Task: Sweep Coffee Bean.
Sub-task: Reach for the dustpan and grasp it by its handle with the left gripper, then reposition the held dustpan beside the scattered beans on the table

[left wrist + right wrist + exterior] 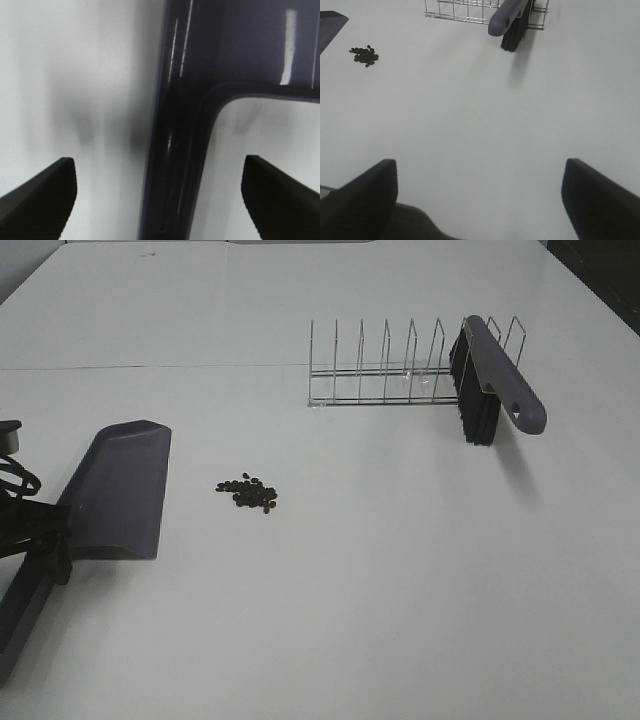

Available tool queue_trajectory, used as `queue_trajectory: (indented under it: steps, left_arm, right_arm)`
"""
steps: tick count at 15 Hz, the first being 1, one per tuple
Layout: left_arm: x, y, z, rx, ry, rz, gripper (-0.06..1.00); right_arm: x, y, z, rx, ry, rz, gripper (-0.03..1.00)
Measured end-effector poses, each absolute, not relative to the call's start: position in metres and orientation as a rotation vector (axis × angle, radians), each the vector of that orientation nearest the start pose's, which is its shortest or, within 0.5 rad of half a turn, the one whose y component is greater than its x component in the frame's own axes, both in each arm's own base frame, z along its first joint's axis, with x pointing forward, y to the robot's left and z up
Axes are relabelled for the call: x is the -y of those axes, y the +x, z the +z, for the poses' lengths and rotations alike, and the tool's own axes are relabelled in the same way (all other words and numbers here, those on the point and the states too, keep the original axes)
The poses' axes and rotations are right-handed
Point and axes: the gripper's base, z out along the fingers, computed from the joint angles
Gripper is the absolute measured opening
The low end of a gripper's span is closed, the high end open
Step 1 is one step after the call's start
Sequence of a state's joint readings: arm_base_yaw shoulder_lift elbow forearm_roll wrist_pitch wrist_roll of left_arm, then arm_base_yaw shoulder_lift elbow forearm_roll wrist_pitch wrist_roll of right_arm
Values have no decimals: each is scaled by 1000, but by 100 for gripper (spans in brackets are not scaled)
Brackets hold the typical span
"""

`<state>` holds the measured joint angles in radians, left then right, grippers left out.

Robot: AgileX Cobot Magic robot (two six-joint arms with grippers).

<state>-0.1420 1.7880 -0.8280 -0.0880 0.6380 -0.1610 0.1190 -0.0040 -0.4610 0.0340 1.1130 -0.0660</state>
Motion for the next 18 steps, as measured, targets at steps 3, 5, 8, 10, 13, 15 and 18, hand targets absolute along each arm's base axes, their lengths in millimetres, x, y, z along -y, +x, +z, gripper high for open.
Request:
queue_trajectory:
  steps: [3,5,8,10,13,15,18]
  left_arm:
    - [45,283,107,-3094,-125,-91,77]
    - [45,283,102,-3107,-126,-87,75]
    - [45,286,97,-3090,-118,-82,68]
    - [45,288,97,-3077,-117,-83,61]
    - [45,288,97,-3075,-114,-81,36]
    - [45,288,97,-3073,-111,-77,31]
    - [44,288,97,-3073,-100,-69,31]
  right_arm:
    - [-2,-4,262,-2123,-199,73,75]
    - [-2,-4,262,-2123,-199,73,75]
    - [-2,-4,262,-2123,-199,71,75]
    - [-2,-4,262,-2123,-199,71,75]
    - [-2,-4,262,-2123,-199,71,75]
    - [-2,-4,262,-2123,-199,71,75]
    - [-2,-4,262,-2123,-199,71,75]
